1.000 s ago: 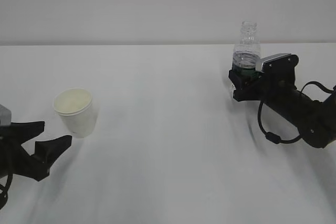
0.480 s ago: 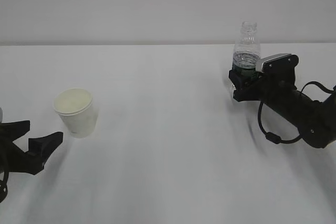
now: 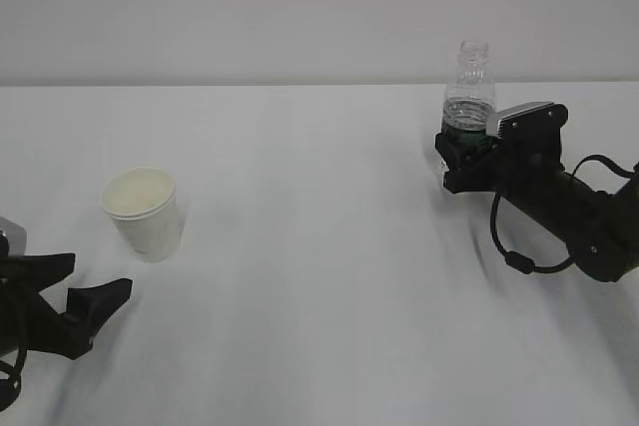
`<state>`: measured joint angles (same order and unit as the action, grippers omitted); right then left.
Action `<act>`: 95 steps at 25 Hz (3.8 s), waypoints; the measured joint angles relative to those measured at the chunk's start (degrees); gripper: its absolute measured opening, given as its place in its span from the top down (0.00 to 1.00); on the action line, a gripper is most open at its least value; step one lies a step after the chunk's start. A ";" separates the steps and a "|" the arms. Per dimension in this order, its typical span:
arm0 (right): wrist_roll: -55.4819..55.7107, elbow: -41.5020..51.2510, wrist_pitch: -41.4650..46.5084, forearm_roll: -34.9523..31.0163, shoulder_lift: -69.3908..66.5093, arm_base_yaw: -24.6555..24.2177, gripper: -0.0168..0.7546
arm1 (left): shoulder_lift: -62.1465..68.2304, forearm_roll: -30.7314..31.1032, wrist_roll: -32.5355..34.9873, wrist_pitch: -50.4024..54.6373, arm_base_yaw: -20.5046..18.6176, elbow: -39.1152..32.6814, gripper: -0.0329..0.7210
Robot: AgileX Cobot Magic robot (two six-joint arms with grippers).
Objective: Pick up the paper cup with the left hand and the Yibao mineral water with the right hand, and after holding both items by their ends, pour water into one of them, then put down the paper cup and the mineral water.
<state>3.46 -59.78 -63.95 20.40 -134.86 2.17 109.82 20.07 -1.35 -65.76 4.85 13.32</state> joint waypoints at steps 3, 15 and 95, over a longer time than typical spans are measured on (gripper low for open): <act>0.00 0.00 0.00 0.00 0.00 0.00 0.37 | 0.27 1.44 0.00 0.00 0.00 0.21 0.15; 0.00 0.00 0.00 0.00 0.00 0.00 0.37 | 0.40 2.45 0.07 0.00 0.00 3.70 0.16; 1.28 25.99 0.12 -2.16 23.65 0.00 0.37 | 4.84 2.67 -1.09 0.00 0.00 8.17 0.17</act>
<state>4.74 -33.80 -63.83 18.24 -111.22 2.17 114.66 22.74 -2.44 -65.76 4.85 21.48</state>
